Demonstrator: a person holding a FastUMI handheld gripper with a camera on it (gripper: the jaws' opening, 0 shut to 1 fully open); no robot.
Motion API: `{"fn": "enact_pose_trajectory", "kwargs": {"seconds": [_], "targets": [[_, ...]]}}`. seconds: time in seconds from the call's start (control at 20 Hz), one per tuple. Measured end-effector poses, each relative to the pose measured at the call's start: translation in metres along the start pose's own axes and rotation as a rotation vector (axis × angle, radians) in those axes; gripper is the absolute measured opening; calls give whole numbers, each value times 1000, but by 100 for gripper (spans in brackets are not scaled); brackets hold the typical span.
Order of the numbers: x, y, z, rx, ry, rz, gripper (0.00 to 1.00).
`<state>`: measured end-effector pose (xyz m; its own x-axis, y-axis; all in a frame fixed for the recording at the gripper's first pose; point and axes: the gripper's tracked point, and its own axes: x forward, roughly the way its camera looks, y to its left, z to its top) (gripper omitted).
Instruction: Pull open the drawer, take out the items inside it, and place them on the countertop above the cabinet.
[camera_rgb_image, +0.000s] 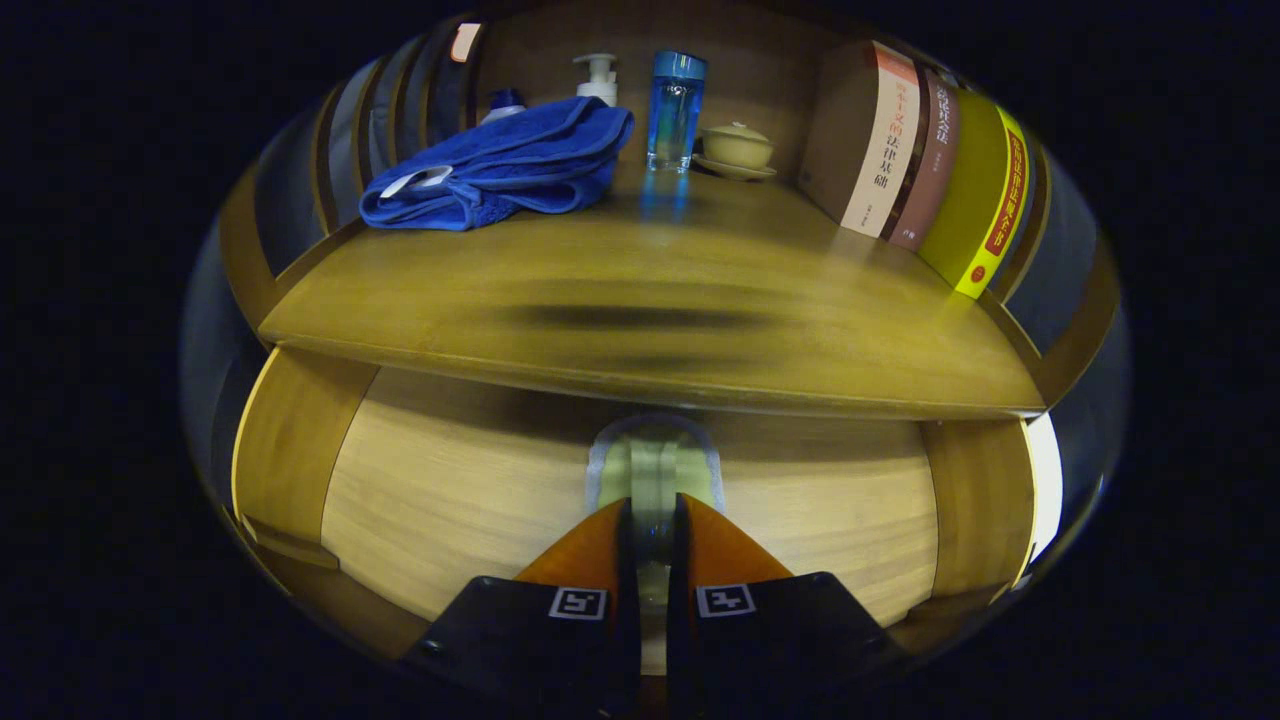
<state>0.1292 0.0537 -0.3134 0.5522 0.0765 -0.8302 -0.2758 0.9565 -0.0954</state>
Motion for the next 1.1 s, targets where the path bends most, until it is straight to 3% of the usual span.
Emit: {"fn": "enact_pose_trajectory", "kwargs": {"seconds": [0.65,1.1], "targets": [[-100,13,41,-22,-215,47,19],[-149,16,134,-54,-383,20,19]]}}
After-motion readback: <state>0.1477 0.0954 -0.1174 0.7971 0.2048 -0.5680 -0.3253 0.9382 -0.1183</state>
